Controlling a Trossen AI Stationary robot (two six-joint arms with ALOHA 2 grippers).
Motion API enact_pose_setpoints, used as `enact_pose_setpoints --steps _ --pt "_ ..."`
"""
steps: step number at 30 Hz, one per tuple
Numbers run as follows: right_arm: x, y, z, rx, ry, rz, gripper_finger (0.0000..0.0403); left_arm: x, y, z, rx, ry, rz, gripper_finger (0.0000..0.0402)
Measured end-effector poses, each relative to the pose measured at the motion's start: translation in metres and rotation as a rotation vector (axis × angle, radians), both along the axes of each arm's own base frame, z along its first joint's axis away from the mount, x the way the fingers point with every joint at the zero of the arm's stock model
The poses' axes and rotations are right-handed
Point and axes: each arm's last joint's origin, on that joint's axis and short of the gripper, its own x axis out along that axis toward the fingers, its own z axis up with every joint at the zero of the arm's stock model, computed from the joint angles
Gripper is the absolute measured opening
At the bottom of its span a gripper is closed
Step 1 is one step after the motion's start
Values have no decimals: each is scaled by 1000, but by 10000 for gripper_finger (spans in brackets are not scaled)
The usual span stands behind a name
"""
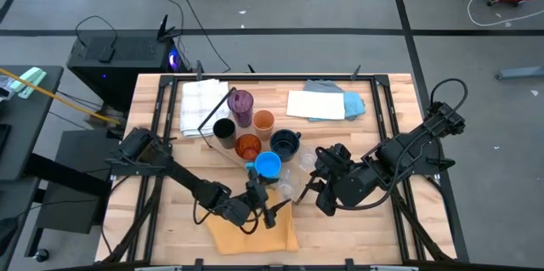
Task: Stack small to large cups/mugs on shelf
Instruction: Put the transparent mug on the shelf
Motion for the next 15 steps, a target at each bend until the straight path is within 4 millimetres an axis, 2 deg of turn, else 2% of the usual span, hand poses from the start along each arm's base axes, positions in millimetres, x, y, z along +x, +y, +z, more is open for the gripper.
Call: enact_pose_setpoints --steps 15 --pt "0 0 0 -4 1 3 172 11 20 2 8 -12 48 329"
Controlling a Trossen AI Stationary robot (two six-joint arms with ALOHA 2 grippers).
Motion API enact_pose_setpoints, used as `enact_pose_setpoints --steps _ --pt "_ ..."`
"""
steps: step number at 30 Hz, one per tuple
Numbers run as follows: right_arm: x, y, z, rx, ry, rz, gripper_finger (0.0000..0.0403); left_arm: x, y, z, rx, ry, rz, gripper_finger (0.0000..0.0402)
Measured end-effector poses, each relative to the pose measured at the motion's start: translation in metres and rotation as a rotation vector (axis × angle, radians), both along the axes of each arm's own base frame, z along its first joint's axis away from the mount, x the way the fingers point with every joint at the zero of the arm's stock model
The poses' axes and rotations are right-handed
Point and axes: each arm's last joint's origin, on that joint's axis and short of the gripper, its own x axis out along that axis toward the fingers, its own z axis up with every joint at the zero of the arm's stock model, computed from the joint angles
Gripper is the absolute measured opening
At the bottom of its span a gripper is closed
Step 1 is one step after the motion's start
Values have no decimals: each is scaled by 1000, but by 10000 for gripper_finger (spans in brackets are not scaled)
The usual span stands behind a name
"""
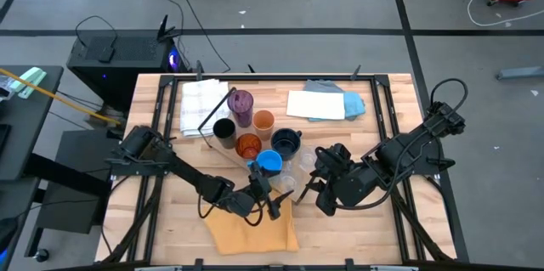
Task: Stack small to large cups/mugs on shelf
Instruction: Put the transparent mug on the shelf
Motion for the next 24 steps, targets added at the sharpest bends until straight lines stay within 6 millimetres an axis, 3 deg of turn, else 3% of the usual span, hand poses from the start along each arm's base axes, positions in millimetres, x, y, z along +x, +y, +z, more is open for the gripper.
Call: enact_pose_setpoints --steps 15,24 --pt "1 -2 0 -8 0 2 172 0 -5 0 -21 -26 -35 322" --pt "1 -2 0 -6 -1 1 172 6 -9 -19 0 -54 -26 321"
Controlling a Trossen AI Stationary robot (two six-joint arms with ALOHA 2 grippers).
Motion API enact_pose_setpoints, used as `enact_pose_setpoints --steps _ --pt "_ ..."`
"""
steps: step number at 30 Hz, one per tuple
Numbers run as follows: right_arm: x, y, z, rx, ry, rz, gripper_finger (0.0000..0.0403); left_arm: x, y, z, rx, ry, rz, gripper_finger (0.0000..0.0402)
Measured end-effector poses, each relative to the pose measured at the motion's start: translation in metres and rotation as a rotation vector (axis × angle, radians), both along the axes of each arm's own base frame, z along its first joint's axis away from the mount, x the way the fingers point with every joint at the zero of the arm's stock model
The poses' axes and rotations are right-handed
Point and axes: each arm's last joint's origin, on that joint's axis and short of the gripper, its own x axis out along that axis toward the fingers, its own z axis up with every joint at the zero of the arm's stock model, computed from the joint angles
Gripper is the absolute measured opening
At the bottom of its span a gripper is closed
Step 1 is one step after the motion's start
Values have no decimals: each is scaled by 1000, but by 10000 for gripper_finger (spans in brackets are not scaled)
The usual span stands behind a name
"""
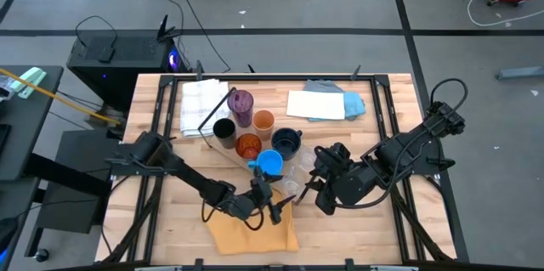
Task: Stack small to large cups/mugs on shelf
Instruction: Put the transparent mug on the shelf
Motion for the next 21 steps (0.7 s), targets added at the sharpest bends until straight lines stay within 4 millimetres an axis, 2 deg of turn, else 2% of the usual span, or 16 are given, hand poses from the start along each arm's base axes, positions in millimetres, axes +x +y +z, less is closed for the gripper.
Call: enact_pose_setpoints --steps 11,21 --pt "0 0 0 0 -3 3 172 1 0 -15 44 40 33 321" --pt "0 0 0 -15 -3 20 172 5 4 -32 -4 41 56 326"
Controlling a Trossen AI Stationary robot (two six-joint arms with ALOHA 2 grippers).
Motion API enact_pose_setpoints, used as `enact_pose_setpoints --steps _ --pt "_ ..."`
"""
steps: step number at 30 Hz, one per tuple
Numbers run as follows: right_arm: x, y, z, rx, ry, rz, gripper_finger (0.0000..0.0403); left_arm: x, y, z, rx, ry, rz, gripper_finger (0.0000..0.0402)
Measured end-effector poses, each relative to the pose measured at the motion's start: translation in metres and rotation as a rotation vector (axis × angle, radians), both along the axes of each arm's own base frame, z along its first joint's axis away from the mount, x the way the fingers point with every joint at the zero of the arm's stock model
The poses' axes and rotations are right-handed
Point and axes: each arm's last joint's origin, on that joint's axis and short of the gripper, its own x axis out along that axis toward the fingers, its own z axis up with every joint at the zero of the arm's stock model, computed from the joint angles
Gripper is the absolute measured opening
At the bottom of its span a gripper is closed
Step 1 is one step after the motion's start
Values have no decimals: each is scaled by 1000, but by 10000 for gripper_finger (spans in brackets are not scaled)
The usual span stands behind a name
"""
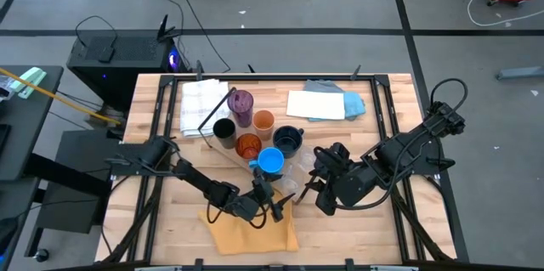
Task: Stack small to large cups/mugs on shelf
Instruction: Put the transparent mug on the shelf
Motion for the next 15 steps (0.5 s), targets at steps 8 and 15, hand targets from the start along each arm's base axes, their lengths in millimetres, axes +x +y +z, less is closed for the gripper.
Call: enact_pose_setpoints --steps 8,15 --pt "0 0 0 -6 1 6 172 0 0 -3 3 11 5 328" --pt "0 0 0 -7 1 7 172 -1 1 -5 0 30 10 334"
